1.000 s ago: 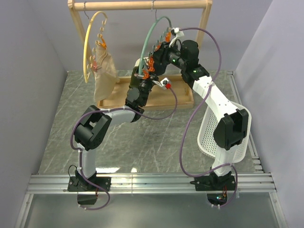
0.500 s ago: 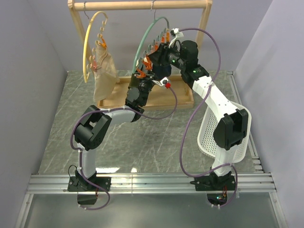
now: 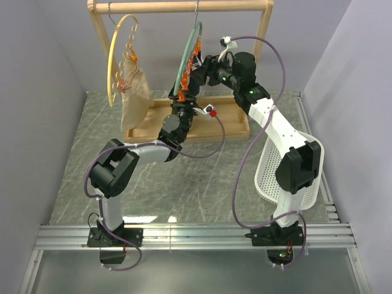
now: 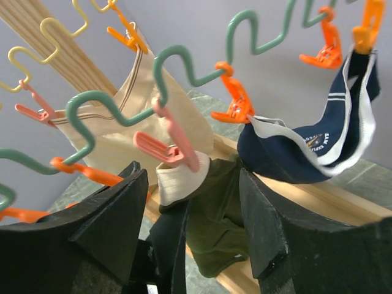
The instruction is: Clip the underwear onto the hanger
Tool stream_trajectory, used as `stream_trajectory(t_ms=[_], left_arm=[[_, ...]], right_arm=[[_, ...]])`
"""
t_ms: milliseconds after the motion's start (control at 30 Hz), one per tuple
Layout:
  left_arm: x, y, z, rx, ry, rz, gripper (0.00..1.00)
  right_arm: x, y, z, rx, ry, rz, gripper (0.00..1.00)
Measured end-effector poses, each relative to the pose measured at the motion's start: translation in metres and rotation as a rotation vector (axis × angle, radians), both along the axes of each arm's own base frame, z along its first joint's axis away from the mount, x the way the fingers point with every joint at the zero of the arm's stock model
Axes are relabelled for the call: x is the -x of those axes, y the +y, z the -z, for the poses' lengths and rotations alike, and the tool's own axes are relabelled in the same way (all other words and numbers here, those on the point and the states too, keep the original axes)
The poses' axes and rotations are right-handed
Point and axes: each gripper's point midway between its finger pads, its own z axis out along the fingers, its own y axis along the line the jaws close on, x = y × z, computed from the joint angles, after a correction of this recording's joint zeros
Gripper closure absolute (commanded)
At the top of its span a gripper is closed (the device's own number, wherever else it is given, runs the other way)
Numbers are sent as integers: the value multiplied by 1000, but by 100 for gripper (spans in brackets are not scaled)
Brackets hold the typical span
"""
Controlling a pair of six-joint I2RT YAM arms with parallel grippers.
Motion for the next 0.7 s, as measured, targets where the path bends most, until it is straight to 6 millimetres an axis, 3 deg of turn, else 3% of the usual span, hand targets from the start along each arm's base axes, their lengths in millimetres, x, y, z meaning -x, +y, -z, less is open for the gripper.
stream_trajectory(t_ms=[133,467,533,700], left_arm=[[3,1,7,14,58,7,20],[18,-2,24,73,246,51,7],[22,-3,34,82,319,63,2],[44,-5,63,105,546,122,1]], right_arm=[[1,-2,-2,5,-3,4,31],[4,-8,-6,14,-5,10,29],[6,-9,-9,13,-11,10,29],[9,-16,-17,15,-28,11,29]])
